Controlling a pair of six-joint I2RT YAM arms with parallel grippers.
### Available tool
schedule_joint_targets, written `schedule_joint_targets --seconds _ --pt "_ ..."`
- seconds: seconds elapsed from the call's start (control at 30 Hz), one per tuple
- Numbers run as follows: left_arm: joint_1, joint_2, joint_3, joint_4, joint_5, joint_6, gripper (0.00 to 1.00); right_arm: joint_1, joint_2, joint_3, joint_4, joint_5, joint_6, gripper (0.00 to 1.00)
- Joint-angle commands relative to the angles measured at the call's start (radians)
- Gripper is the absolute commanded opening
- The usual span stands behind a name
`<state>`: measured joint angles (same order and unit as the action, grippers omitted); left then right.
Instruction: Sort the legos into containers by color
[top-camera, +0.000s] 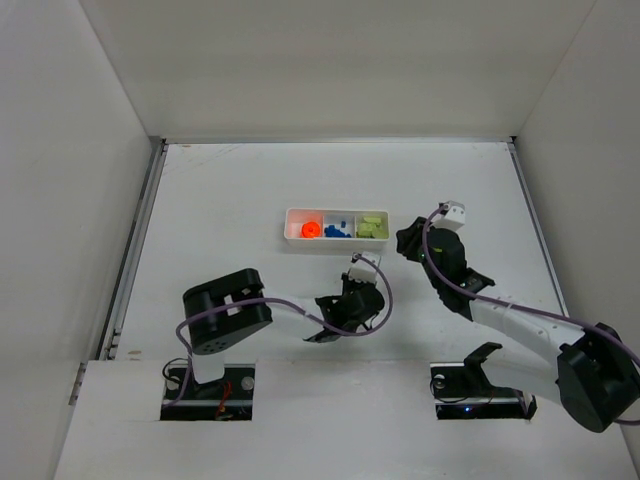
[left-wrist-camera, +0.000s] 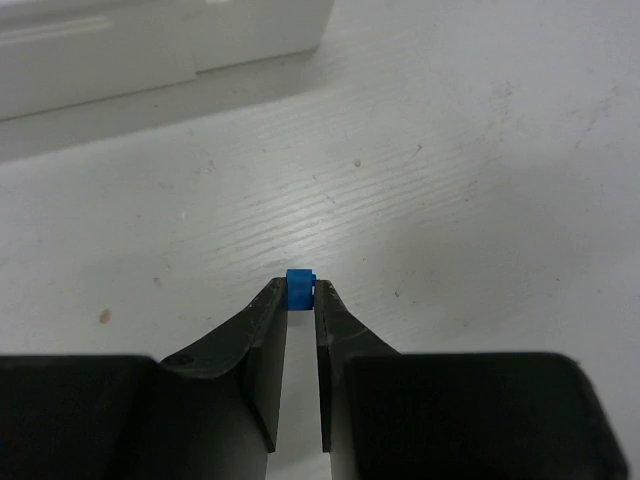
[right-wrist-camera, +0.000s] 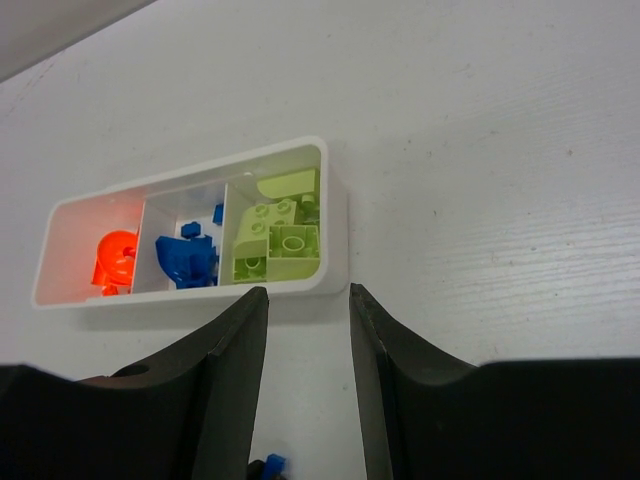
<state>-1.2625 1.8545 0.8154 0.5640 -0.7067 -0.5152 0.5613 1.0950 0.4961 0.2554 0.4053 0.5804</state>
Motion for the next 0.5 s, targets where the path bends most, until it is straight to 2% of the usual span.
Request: schedule_joint_targets --seconds 0.0,0.13,0.27,0.47 --pt "-0.001 -0.155 -0.036 0.004 -0.013 0.026 0.1 -0.014 -0.027 -0.011 0.054 -0.008 0.009 0.44" --pt "0.042 -0.288 -0.071 -0.009 -0.005 0.043 0.1 -0.024 -0.027 -0.016 0.054 -0.011 0.01 0.44" --pt "0.131 -0.365 -0.056 -0.055 0.042 0.049 0.11 -0.024 -0.018 -0.014 0.054 -0.011 0.013 0.44" --pt "0.315 -0.315 0.033 -0.091 0.186 0.044 0.13 -0.028 -0.029 -0.021 0.056 -0.011 0.013 0.44"
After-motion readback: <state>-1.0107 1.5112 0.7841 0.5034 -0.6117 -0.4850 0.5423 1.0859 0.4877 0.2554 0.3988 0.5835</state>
